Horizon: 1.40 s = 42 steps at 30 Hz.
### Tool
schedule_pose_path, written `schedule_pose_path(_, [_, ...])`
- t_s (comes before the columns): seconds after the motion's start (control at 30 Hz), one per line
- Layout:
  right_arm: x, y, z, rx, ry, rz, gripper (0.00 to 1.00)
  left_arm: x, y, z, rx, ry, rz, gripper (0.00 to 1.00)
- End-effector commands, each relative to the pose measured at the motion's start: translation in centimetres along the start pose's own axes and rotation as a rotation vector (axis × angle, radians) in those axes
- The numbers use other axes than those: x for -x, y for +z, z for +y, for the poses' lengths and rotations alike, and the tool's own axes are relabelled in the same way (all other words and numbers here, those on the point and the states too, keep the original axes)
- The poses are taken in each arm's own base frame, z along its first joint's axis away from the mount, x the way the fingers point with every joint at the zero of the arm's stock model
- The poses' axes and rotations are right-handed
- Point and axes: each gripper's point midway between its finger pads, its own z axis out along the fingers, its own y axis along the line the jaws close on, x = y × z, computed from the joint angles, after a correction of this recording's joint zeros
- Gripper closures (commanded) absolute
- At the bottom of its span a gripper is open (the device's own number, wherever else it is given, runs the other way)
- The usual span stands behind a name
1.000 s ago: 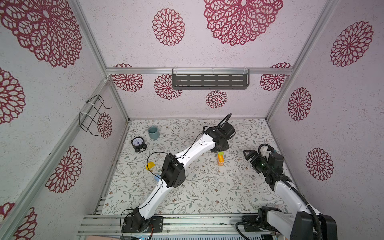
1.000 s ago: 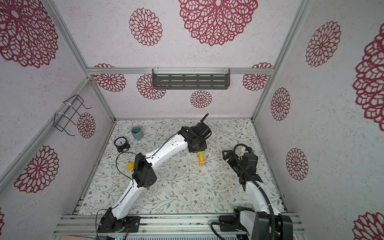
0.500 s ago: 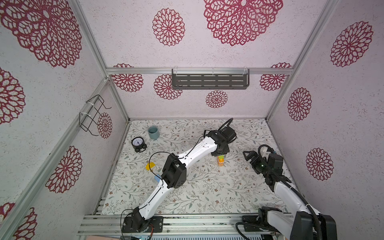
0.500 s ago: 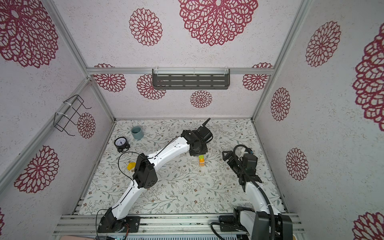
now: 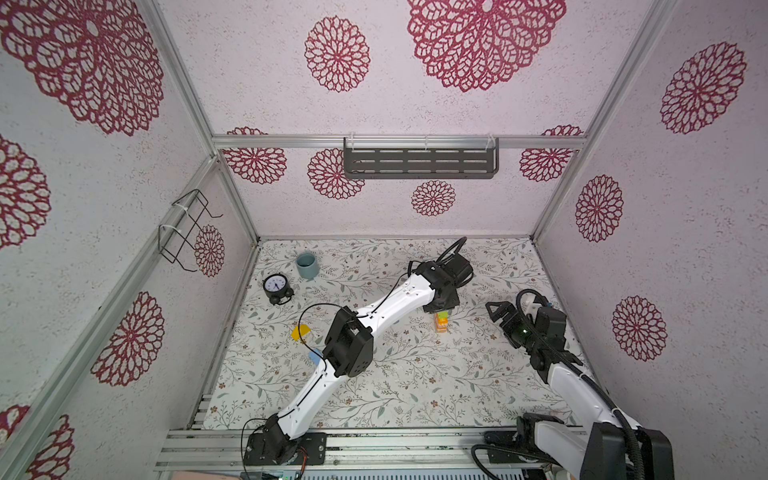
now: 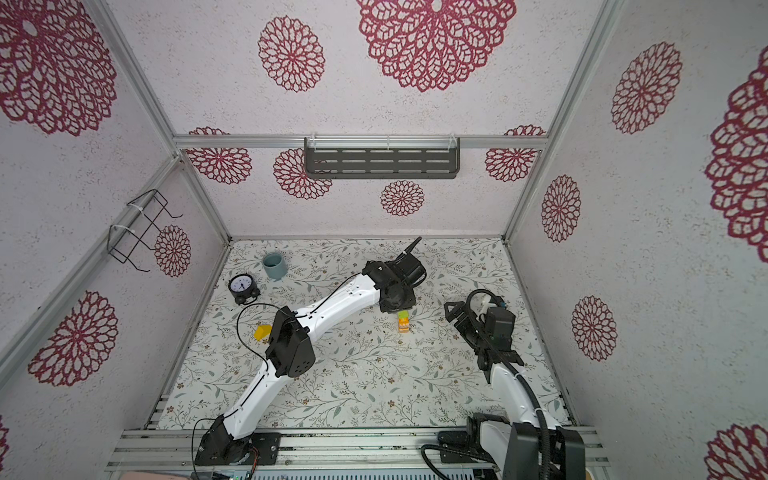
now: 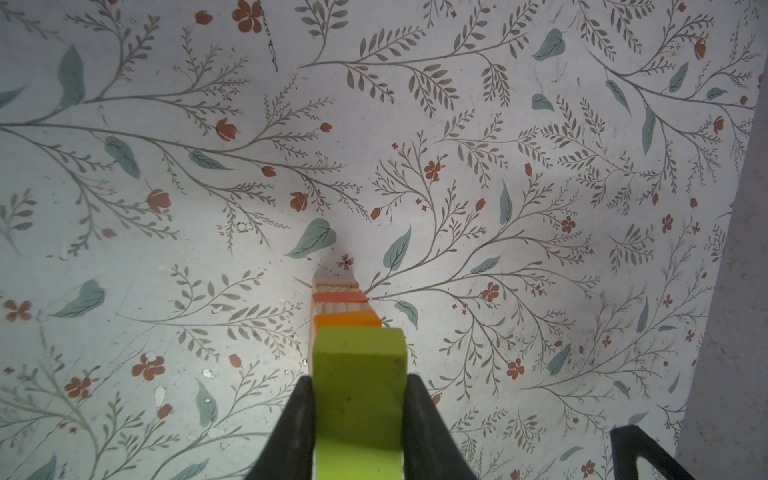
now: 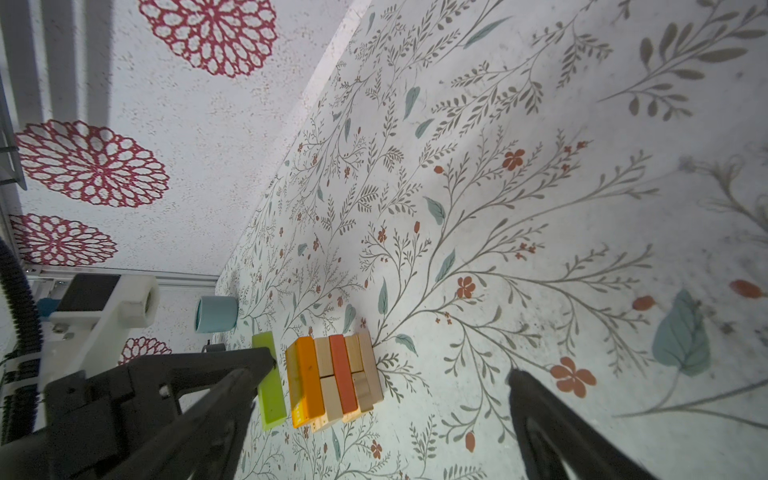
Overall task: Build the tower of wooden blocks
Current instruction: 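Lower the lime green block against the orange block and open the left gripper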
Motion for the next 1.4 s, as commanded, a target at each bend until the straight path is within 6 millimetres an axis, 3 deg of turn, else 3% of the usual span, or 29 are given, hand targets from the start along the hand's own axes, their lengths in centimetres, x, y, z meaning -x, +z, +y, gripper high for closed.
schedule_pose_path(0.0, [0.51, -0.14, 0.82, 0.035, -0.010, -0.015, 0.01, -0.21, -0.60, -0.77, -0.025, -0.014, -0.007, 0.74])
schedule_pose_path(1.37, [0.20, 0.19, 1.07, 0.056, -0.008, 0.007, 0.01, -0.24, -0.07, -0.47, -0.017, -0.009, -0.003, 0.73])
